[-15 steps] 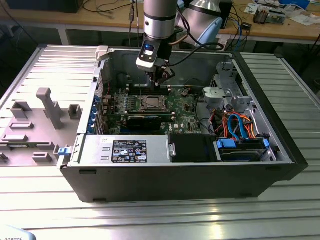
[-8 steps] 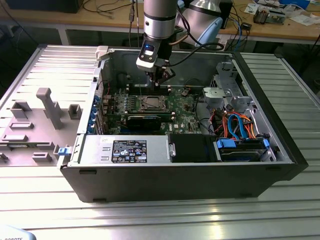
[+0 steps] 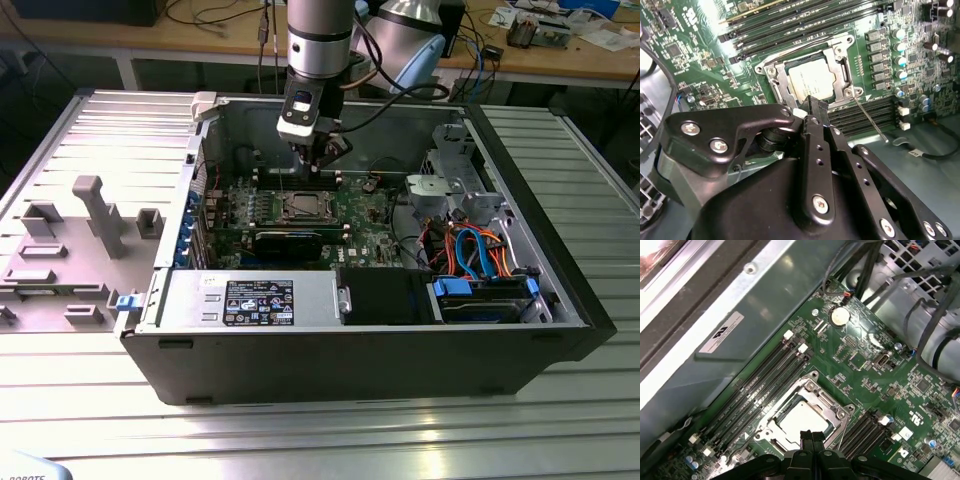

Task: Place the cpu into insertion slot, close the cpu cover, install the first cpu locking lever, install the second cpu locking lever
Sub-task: 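Install the first cpu locking lever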

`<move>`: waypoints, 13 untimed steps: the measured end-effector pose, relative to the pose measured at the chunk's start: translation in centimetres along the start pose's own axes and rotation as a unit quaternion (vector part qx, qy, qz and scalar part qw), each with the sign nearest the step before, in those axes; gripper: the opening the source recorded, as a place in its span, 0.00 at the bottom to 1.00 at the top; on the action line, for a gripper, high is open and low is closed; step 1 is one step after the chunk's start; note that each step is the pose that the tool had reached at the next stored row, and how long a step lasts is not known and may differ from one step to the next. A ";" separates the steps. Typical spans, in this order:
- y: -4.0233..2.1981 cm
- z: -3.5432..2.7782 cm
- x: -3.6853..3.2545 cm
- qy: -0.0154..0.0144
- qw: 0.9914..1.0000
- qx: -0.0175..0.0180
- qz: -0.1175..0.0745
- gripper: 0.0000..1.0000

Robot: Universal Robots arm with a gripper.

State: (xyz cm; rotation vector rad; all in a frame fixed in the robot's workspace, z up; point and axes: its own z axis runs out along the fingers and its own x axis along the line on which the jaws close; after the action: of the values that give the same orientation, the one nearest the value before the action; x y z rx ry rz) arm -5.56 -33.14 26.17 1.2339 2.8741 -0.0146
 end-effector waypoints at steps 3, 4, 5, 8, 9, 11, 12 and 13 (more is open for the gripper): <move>0.00 0.00 0.00 0.000 1.000 0.000 -0.020 0.11; 0.00 0.00 0.00 0.000 1.000 0.000 -0.026 0.11; 0.00 0.00 0.00 0.000 1.000 -0.001 -0.031 0.11; -0.01 0.00 0.01 0.000 0.999 -0.001 -0.045 0.11; -0.01 0.00 0.01 0.000 0.999 -0.001 -0.050 0.11; -0.01 0.00 0.01 0.000 0.998 -0.001 -0.062 0.11; -0.01 0.00 0.01 0.000 0.998 -0.001 -0.067 0.11; -0.01 0.00 0.01 0.000 0.997 -0.001 -0.077 0.11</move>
State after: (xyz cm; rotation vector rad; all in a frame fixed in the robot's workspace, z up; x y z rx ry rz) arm -5.58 -33.14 26.17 1.0081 2.9601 -0.0129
